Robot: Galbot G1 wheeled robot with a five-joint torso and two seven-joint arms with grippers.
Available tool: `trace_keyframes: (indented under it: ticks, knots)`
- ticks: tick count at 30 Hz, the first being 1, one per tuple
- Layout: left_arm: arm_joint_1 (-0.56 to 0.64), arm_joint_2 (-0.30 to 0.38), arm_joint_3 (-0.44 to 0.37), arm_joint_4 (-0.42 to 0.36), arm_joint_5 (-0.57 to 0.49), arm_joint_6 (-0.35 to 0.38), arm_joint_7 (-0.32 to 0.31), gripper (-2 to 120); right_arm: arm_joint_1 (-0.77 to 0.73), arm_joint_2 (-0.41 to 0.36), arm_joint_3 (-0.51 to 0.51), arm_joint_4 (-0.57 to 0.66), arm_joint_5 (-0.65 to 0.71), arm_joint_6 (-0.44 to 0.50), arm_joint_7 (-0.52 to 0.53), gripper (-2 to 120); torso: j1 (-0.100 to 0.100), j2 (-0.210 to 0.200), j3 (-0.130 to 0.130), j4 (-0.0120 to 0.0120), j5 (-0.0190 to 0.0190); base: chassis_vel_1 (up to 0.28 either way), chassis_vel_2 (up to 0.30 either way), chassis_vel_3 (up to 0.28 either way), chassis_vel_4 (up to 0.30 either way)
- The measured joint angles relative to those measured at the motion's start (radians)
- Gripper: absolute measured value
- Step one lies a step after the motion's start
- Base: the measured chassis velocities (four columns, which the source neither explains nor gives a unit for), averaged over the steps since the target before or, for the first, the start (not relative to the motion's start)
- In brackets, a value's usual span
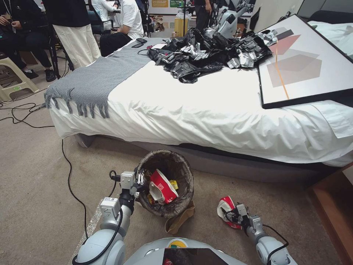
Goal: Pick up the trash bin, then pick up the garbage from the floor and place it into the trash bin.
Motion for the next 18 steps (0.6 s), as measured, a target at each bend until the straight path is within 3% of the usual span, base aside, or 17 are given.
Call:
trace_keyframes:
  ticks: [6, 10, 13, 18]
  knots:
    - [0.005, 0.001, 0.001, -0.004, 0.0, 0.001, -0.003, 7, 0.047, 0.029, 0.006, -0.142, -0.047, 0.02, -0.063, 100, 0.0, 0.0, 0.0, 0.0001, -0.0001, 0.0, 0.0, 0.0, 0.0]
    - [0.005, 0.001, 0.001, -0.004, 0.001, 0.001, -0.003, 7, 0.056, 0.035, 0.007, -0.168, -0.055, 0.028, -0.07, 97, 0.0, 0.0, 0.0, 0.0001, -0.0005, 0.0, 0.0, 0.0, 0.0]
    - [0.005, 0.0, 0.002, -0.005, 0.005, 0.002, -0.003, 7, 0.068, 0.046, 0.004, -0.191, -0.059, 0.033, -0.073, 92, 0.0, 0.0, 0.0, 0.0, -0.0005, 0.0, 0.0, 0.0, 0.0]
    - [0.006, 0.0, 0.001, -0.006, 0.005, 0.002, -0.004, 7, 0.066, 0.052, 0.002, -0.195, -0.058, 0.045, -0.073, 71, 0.0, 0.0, 0.0, 0.0001, 0.0, 0.0, 0.0, 0.0, 0.0]
